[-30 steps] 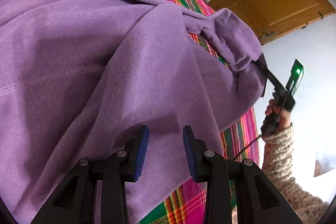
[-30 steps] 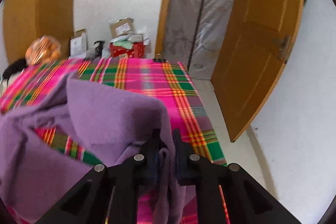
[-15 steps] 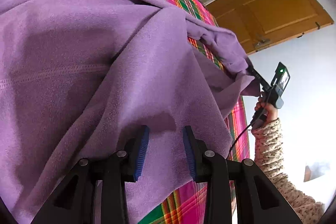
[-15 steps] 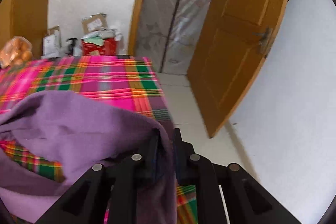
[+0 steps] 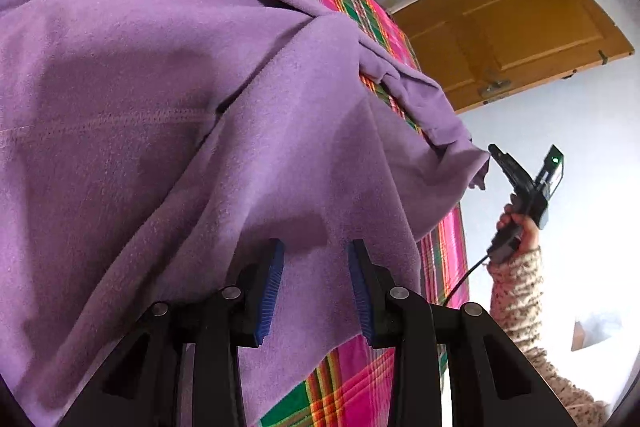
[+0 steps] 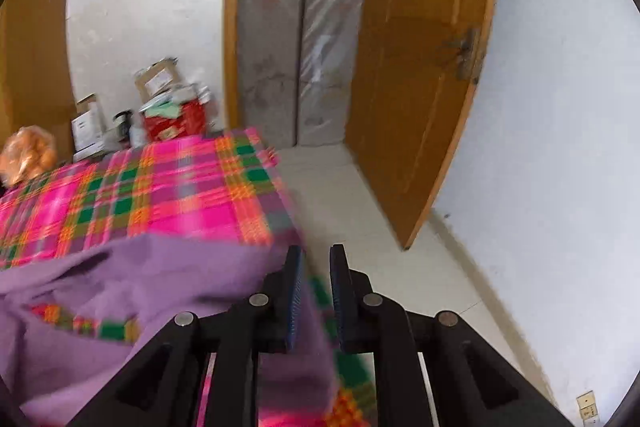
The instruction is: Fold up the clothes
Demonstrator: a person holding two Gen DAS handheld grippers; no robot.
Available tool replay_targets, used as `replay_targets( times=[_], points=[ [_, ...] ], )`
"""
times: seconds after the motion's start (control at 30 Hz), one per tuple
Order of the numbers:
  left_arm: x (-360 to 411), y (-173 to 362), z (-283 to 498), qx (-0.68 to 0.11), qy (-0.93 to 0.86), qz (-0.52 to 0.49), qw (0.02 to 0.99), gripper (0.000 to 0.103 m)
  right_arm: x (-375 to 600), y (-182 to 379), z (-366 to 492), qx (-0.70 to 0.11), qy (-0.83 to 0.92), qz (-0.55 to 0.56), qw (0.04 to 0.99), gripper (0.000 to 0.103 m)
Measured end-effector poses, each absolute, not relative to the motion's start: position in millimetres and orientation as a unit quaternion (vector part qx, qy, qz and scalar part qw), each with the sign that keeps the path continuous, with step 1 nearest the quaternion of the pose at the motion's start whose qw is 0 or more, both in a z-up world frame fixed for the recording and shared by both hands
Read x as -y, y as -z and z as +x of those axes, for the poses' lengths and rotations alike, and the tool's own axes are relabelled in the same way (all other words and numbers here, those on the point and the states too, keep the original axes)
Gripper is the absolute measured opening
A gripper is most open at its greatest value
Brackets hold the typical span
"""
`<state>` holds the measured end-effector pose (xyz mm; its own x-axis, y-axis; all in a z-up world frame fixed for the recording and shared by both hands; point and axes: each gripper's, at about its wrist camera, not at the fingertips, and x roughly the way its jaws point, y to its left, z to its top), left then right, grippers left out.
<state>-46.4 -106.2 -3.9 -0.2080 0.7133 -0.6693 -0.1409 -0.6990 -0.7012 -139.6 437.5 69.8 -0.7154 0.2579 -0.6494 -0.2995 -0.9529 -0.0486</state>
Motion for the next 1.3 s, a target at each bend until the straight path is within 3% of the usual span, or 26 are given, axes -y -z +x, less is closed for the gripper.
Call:
replay_targets(
  times=[0.1,0.23,0.37,0.47,0.77,0.97,1.13,1.2,1.27,1.3],
  points=[
    [109.3,-1.4,-41.1,0.254,-0.738,-0.557,0.285,0.035,-421.3,-69.2,-110.4,-0.059,-0.936,-0.333,0.100,0.016],
    [129.9,-9.5,-29.4,0.270,-0.754,-0.537,0.267,0.035,-382.8,-60.0,-70.9,-0.098,-0.936,-0.338,0.000,0.037],
    [159.7,-20.3,-11.4,0.279,-0.777,-0.514,0.233,0.035,-354.2,-38.9,-55.4,-0.168,-0.909,-0.370,-0.094,0.047],
    [180.4,-26.0,5.0,0.276,-0.792,-0.504,0.205,0.045,-336.1,-22.1,-53.2,-0.215,-0.887,-0.387,-0.134,0.049],
    [270.1,-13.4,65.1,0.340,-0.794,-0.494,0.100,0.045,-317.0,-9.6,-65.7,-0.272,-0.869,-0.388,-0.138,0.056],
    [292.6,-11.6,87.7,0.367,-0.793,-0.482,0.064,0.045,-307.3,10.7,-82.1,-0.305,-0.847,-0.423,-0.107,0.056],
    [283.3,-5.3,93.5,0.387,-0.783,-0.484,0.056,0.045,-293.3,15.4,-82.0,-0.271,-0.856,-0.432,-0.080,0.053],
    [282.4,-1.5,94.4,0.393,-0.778,-0.486,0.060,0.045,-294.6,16.9,-82.2,-0.273,-0.856,-0.434,-0.070,0.043],
    [285.0,-0.6,96.1,0.400,-0.775,-0.486,0.057,0.045,-295.8,17.5,-81.0,-0.272,-0.856,-0.434,-0.065,0.022],
    [288.3,-0.6,98.9,0.408,-0.771,-0.485,0.055,0.045,-296.5,17.2,-79.2,-0.269,-0.858,-0.433,-0.065,0.017]
  ],
)
